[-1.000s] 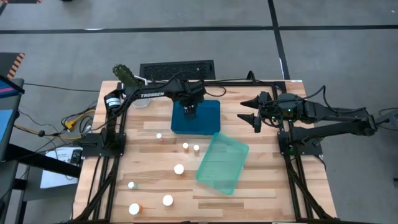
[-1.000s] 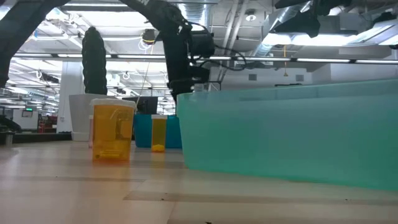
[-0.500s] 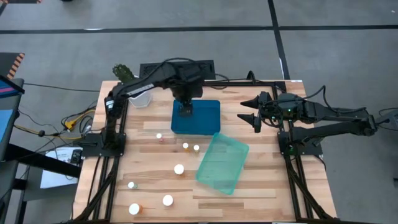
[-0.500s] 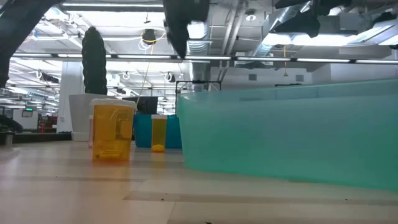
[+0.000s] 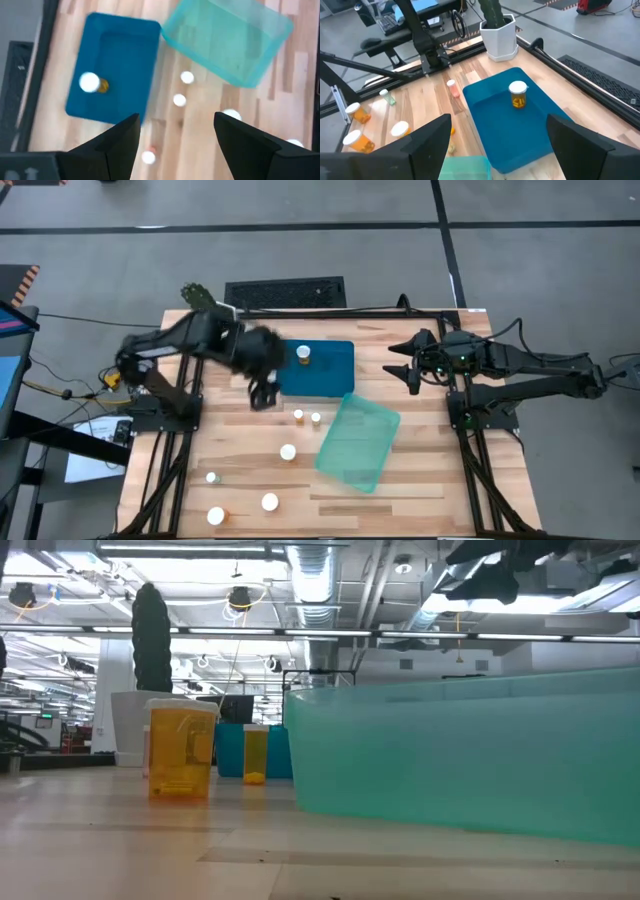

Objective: Pick and place medicine bottles into bin by pill shape (circle, oval)
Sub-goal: Put the large orange pill bottle into the blue bin

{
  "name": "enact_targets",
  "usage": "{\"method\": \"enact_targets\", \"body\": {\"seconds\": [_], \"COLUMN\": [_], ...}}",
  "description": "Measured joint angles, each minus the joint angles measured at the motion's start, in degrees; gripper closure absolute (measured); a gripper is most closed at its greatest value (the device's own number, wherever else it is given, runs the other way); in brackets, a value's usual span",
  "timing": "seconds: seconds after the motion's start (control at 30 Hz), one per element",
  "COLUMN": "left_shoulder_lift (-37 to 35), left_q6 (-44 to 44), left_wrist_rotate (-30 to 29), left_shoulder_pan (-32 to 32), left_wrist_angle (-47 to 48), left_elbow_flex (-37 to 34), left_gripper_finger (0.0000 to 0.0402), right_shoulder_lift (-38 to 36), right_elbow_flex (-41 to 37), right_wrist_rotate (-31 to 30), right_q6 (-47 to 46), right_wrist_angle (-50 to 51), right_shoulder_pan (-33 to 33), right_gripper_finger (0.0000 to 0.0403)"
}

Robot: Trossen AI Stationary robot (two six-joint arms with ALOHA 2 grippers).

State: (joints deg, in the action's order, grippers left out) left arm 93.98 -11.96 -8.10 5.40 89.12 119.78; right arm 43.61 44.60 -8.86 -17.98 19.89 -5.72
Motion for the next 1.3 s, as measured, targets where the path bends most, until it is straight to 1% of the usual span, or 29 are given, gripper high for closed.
{"method": "enact_targets", "body": {"seconds": [0.13,0.23,0.3,0.37,0.47,0.53,0.6,0.7,0.77,0.87,0.93,1.0,1.07,1.13,1.23,1.3], "left_shoulder_lift": [-4.5,-7.8,-9.6,-11.1,-12.4,-12.6,-12.6,-11.8,-11.3,-11.4,-11.4,-11.4,-11.4,-11.4,-11.4,-11.4], "left_q6": [-6.8,-11.1,-13.2,-14.8,-15.5,-14.1,-12.6,-10.2,-9.7,-9.9,-9.6,-9.0,-8.3,-7.0,-6.0,-5.2], "left_wrist_rotate": [-2.7,-3.3,-6.3,-8.5,-7.5,-5.4,-3.3,-1.0,1.4,4.6,5.7,7.1,8.0,8.3,7.1,6.9], "left_shoulder_pan": [6.9,11.6,14.5,16.1,16.7,16.7,16.7,15.8,14.8,13.9,13.8,13.9,14.0,14.0,14.0,14.0], "left_wrist_angle": [-3.8,-10.4,-15.8,-19.9,-27.3,-35.1,-42.9,-52.1,-55.7,-59.4,-60.0,-60.9,-60.8,-60.7,-60.4,-60.4], "left_elbow_flex": [-10.9,-20.9,-27.6,-33.9,-42.8,-48.5,-53.5,-59.4,-61.7,-62.8,-62.9,-62.9,-62.9,-62.9,-62.9,-62.9], "left_gripper_finger": [0.0154,0.0154,0.0154,0.0154,0.0154,0.0154,0.0154,0.0154,0.0154,0.0154,0.0152,0.0142,0.0121,0.0091,0.0043,0.0019], "right_shoulder_lift": [0.0,0.0,0.0,0.0,0.0,0.0,0.0,0.0,0.0,0.0,0.0,0.0,0.0,0.0,0.0,0.0], "right_elbow_flex": [0.0,0.0,0.0,0.0,0.0,0.0,0.0,0.0,0.0,0.0,0.0,0.0,0.0,0.0,0.0,0.0], "right_wrist_rotate": [0.0,0.0,0.0,0.0,0.0,0.0,0.0,0.1,0.2,0.2,0.2,0.2,0.2,0.2,0.2,0.2], "right_q6": [0.0,0.0,0.0,0.0,0.0,0.0,-0.3,-1.5,-1.5,-1.5,-1.5,-1.5,-1.5,-1.5,-1.5,-1.5], "right_wrist_angle": [0.0,0.0,0.1,0.0,0.0,0.1,0.0,0.1,0.4,0.7,0.8,0.8,0.8,0.9,0.9,0.9], "right_shoulder_pan": [0.0,0.0,0.0,0.0,0.0,0.1,0.1,0.1,0.1,0.1,0.1,0.1,0.1,0.1,0.1,0.1], "right_gripper_finger": [0.0069,0.0069,0.0069,0.0069,0.0069,0.0069,0.0069,0.0069,0.0069,0.0069,0.0069,0.0069,0.0069,0.0069,0.0069,0.0069]}}
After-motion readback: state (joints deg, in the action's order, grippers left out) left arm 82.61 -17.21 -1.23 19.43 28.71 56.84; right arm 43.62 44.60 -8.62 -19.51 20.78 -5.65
